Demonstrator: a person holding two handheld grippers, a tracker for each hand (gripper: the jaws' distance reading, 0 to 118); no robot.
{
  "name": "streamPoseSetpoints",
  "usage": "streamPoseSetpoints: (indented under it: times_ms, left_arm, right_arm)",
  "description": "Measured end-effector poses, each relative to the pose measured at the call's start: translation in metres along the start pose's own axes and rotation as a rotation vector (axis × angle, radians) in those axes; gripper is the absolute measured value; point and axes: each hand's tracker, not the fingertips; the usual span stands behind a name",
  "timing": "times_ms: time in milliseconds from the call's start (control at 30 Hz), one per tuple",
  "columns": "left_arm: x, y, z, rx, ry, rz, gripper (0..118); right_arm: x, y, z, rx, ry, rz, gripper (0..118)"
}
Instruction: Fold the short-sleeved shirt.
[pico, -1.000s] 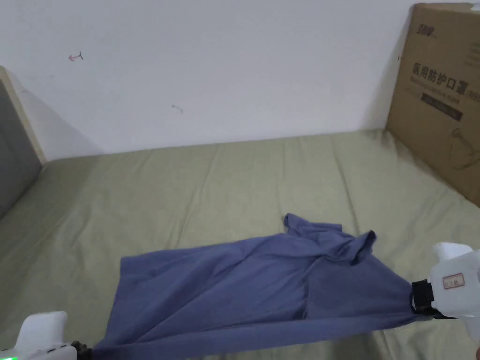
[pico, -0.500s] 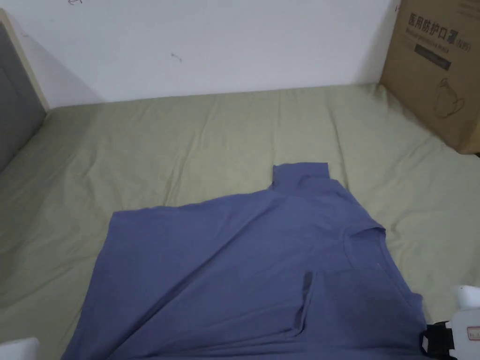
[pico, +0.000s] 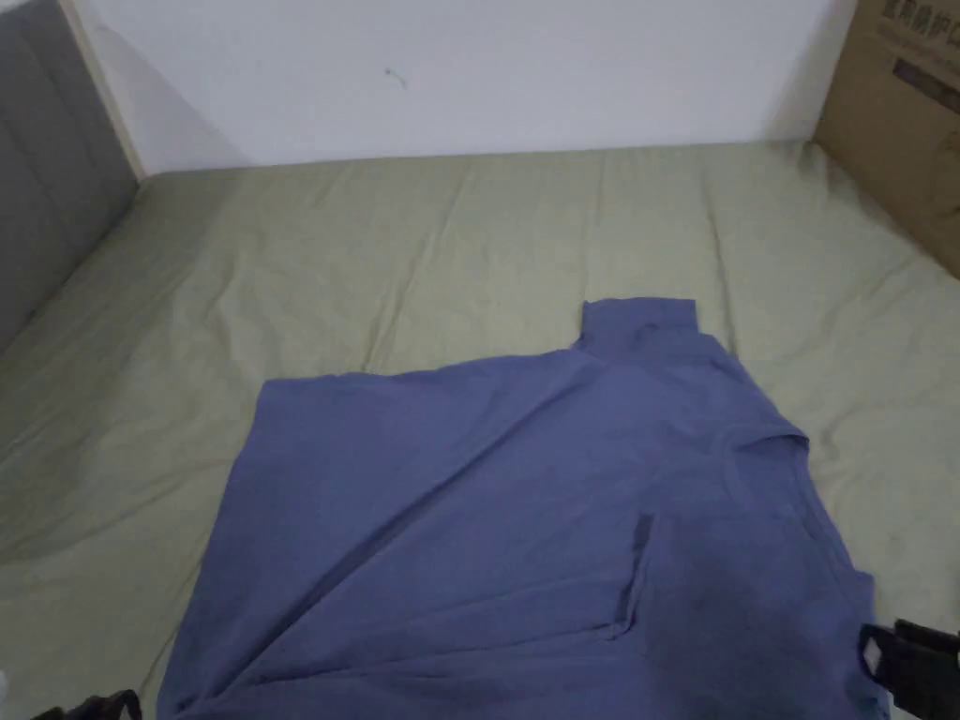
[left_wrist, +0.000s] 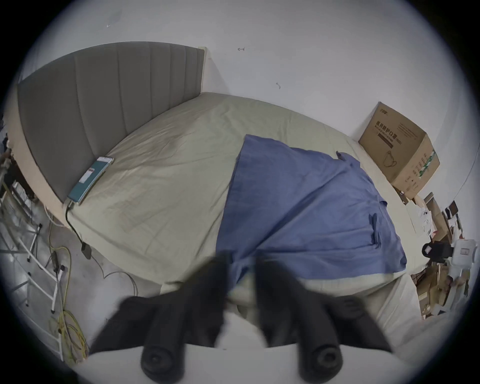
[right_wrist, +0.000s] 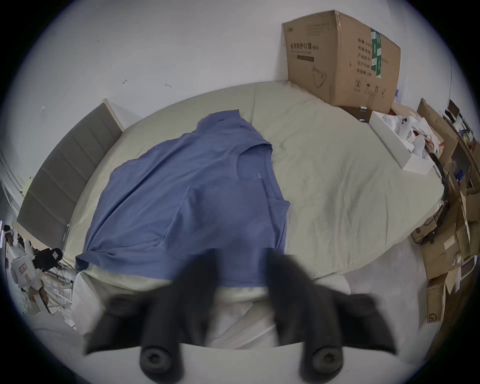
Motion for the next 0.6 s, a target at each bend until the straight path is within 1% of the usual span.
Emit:
streamPoseSetpoints:
  times_ms: [33,67,100,133,167,200,233,300,333,367,433,500,533,567,600]
  left_arm:
    - [0.002,-0.007,0.001,-0.007,0.016,-0.005,3]
    - [0.002,-0.014,0.001,-0.009,0.026,-0.017,2]
    - [0.002,-0.018,0.0,-0.041,0.037,-0.032,2]
    - [0.002,-0.021,-0.002,-0.055,0.048,-0.042,2]
    - [0.0,-0.024,-0.007,-0.062,0.058,-0.043,2]
    - [-0.002,-0.025,-0.009,-0.062,0.057,-0.042,3]
    - [-0.003,-0.024,-0.01,-0.062,0.052,-0.043,16]
    - [-0.006,-0.016,-0.017,-0.09,0.037,-0.054,66]
    - [-0.005,-0.013,-0.021,-0.101,0.041,-0.056,90]
    - [-0.005,-0.011,-0.027,-0.099,0.051,-0.055,95]
    - [-0.007,-0.006,-0.042,-0.105,0.056,-0.058,93]
    - [-0.005,0.0,-0.062,-0.184,0.081,-0.08,92]
    - [-0.004,0.0,-0.07,-0.178,0.07,-0.082,91]
    - [-0.005,0.001,-0.078,-0.201,0.048,-0.076,84]
    - [-0.003,0.0,-0.087,-0.273,0.04,-0.079,69]
  right_arm:
    - [-0.005,-0.007,0.0,0.005,-0.005,0.003,1]
    - [-0.008,-0.014,0.0,0.009,-0.003,-0.013,1]
    - [-0.005,-0.016,-0.008,-0.042,0.012,-0.003,1]
    - [-0.006,-0.021,-0.012,-0.042,0.007,0.004,1]
    - [-0.007,-0.027,-0.015,-0.043,-0.004,-0.008,1]
    - [-0.005,-0.03,-0.019,-0.075,0.006,-0.011,1]
    - [-0.001,-0.029,-0.026,-0.094,0.006,-0.022,1]
    - [0.003,-0.03,-0.03,-0.102,0.008,-0.029,1]
    - [0.004,-0.029,-0.03,-0.108,0.012,-0.035,1]
    - [0.006,-0.029,-0.032,-0.112,0.013,-0.04,1]
    - [0.009,-0.027,-0.035,-0.113,0.016,-0.043,1]
    - [0.01,-0.027,-0.04,-0.125,0.008,-0.043,1]
    - [0.011,-0.027,-0.043,-0.13,0.009,-0.043,1]
    - [0.013,-0.026,-0.046,-0.144,0.009,-0.05,1]
    - [0.014,-0.026,-0.049,-0.151,0.008,-0.055,1]
